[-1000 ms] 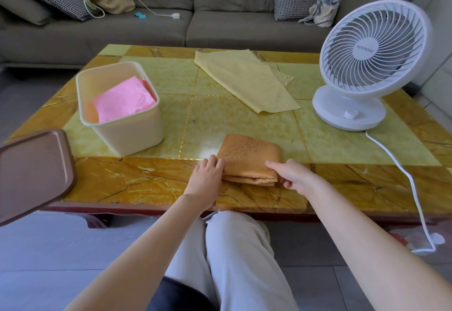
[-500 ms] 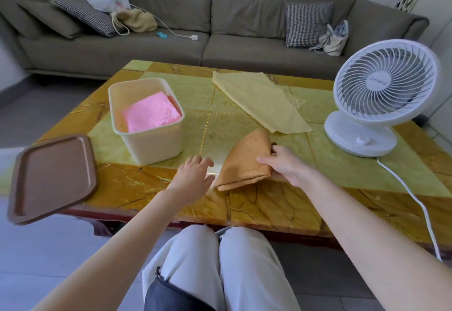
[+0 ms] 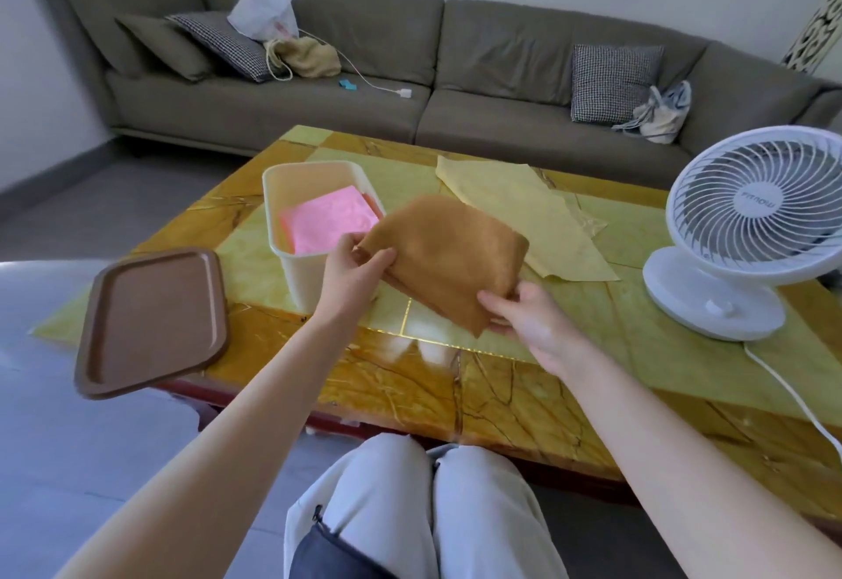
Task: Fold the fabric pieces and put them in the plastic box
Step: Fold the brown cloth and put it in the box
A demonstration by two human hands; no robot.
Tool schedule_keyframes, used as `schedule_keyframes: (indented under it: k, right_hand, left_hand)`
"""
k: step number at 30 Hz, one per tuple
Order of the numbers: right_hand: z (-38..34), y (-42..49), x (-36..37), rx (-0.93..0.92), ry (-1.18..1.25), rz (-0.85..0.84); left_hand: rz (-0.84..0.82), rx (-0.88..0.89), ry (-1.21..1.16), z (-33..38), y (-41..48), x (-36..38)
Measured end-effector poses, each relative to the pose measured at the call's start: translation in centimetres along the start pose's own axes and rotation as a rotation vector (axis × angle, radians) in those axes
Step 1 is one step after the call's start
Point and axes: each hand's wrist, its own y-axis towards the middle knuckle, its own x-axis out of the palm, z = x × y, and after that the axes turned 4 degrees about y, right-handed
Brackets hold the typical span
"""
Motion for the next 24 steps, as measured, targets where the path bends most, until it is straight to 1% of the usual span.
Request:
schedule_keyframes:
  k: [2, 3, 5, 7, 10, 13, 15, 18, 20, 21, 24]
  right_hand:
    - [1.2, 0.1, 0.2, 0.116, -0.132, 0.038]
    - [1.5, 0.3, 0.1, 0.135, -0.216, 0.065]
    - [1.3, 0.9, 0.1, 0.051, -0.307, 0.103]
    - [0.4, 1.2, 0.4, -0.077, -0.294, 0.046]
    - [-0.5, 1.7, 0.9, -0.165, -0.212, -0.092]
    - [-0.1, 1.6, 1.5, -0.128, -0.052, -0.202]
    - [0.3, 1.6, 1.9, -0.103, -0.036, -0.240]
    - [0.1, 1.8, 3.0, -0.119, -0.062, -0.287]
    - [-0.8, 2.2, 4.1, -0.172, -0.088, -0.258]
    - [-1.5, 2.5, 4.7, -0.212, -0.127, -0.213]
    - [-4.1, 3.9, 6.3, -0.357, -0.339, -0.065]
  left_hand:
    - [-0.023, 0.124, 0.095, 1.0, -0.2, 0.1]
    - [-0.053, 0.195, 0.153, 1.5, -0.2, 0.2]
    - [-0.110, 0.327, 0.304, 2.4, -0.4, 0.5]
    - [-0.169, 0.417, 0.417, 3.1, -0.7, 0.6]
    - [-0.240, 0.445, 0.407, 4.0, -0.9, 0.2]
    - [-0.284, 0.383, 0.265, 4.8, -1.0, -0.7]
    - [-0.283, 0.312, 0.132, 5.2, -0.9, -1.6]
    - [-0.198, 0.168, -0.036, 5.2, -0.3, -3.1]
    - [-0.121, 0.148, -0.054, 4.9, 0.6, -4.0]
    - [-0.068, 0.173, 0.021, 4.7, 1.3, -4.5]
    - [0.135, 0.229, 0.391, 3.4, 3.3, -6.6]
